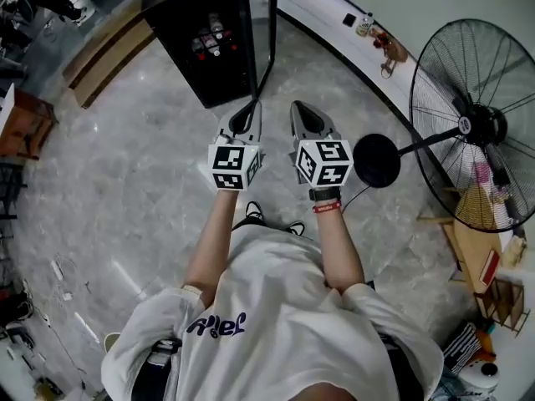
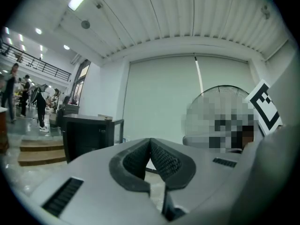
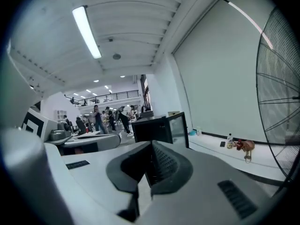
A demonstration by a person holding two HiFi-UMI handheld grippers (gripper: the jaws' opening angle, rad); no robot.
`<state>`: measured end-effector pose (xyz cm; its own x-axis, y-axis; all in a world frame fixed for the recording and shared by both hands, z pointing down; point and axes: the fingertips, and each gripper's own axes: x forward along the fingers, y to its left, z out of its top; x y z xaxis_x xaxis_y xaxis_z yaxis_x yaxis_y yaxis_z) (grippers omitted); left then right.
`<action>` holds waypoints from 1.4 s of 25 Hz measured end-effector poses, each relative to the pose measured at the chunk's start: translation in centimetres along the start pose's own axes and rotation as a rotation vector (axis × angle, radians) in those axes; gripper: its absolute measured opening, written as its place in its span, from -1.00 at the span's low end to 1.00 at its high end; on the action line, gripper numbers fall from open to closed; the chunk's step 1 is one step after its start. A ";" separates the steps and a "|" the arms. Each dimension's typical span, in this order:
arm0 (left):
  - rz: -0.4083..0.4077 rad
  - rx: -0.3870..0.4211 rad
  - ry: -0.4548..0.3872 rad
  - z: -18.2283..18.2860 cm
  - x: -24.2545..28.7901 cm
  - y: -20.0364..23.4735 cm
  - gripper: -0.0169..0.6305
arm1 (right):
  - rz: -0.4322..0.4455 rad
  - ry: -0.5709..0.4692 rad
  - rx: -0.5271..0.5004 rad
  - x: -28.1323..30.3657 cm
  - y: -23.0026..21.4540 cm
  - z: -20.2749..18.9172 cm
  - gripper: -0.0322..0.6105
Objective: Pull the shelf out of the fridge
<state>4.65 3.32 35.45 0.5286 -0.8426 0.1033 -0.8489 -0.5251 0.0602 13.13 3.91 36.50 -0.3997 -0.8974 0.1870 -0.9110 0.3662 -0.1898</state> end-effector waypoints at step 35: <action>0.298 -0.140 -0.011 -2.4 4.8 26.0 -0.90 | 0.270 0.138 -0.084 26.7 10.2 -1.1 -0.85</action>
<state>-14.89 -14.04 39.89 0.2561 -0.9583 0.1265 -0.9581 -0.2343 0.1649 -6.90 -16.04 40.62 -0.6332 -0.7252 0.2705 -0.7729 0.6109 -0.1714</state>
